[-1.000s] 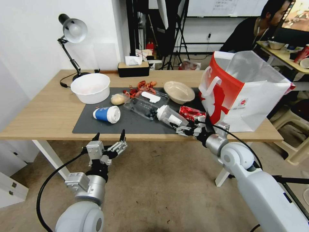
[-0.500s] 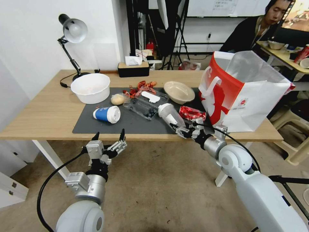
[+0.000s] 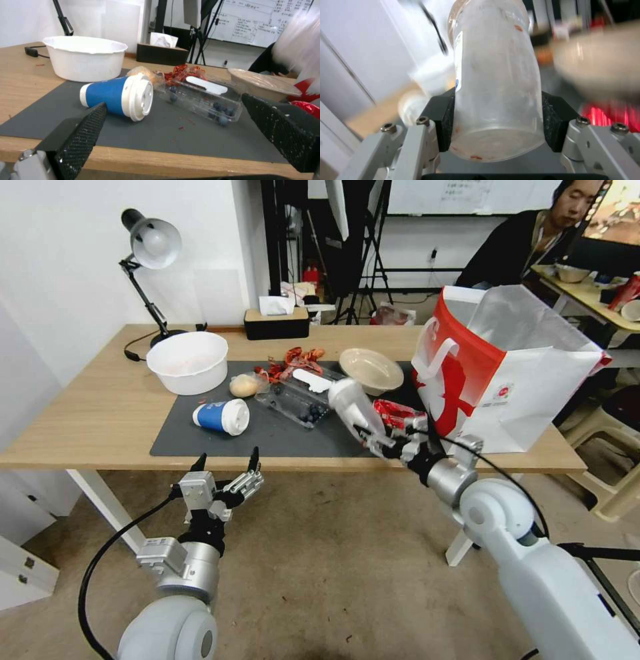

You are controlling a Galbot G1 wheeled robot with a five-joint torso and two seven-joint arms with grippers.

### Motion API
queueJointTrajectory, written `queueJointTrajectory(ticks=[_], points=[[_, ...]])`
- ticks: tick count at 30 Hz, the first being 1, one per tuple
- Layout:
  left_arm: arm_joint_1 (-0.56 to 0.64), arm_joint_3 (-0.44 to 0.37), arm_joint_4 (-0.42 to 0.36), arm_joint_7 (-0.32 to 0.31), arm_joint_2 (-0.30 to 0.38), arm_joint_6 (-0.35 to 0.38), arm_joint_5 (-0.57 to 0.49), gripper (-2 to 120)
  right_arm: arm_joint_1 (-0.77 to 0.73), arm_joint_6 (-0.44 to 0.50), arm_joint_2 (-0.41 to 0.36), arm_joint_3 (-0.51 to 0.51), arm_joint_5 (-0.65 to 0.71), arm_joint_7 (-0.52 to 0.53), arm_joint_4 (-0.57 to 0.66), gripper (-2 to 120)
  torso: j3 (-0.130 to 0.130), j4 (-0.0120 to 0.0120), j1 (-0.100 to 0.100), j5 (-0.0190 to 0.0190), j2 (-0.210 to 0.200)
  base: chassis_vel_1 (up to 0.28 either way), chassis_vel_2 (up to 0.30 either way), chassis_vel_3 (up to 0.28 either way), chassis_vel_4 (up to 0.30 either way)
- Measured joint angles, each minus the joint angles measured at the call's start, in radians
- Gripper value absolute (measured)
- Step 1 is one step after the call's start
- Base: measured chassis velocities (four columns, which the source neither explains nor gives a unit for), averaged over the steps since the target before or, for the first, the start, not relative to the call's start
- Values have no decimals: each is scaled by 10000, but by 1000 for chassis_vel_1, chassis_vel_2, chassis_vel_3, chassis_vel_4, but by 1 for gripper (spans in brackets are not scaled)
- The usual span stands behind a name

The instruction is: Pick up the trash from the table and place it into the takeout bag.

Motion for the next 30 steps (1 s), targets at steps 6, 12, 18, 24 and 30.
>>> queueJointTrajectory(ticks=[6,12,18,24,30], points=[[23,-1,0,-6,17,-46,-1,100,884,740,-395,986,866,1251,1048,50,0,-1,0,2,0,0,0,0,0],[50,35,23,1,-14,-135,48,100,1949,378,-789,1502,839,3355,1078,50,0,1,0,1,0,0,0,0,0],[71,71,76,30,-44,-238,124,100,2868,-1074,-1080,1807,1033,6374,552,50,1,0,1,2,-1,0,0,0,0],[71,69,76,41,-32,-240,128,100,2828,-2034,-990,1920,1057,7193,493,52,1,-1,0,3,-1,0,0,0,0],[83,61,75,43,-23,-225,128,100,2741,-2438,-932,2014,1038,7218,546,76,0,1,1,0,0,0,0,0,0]])
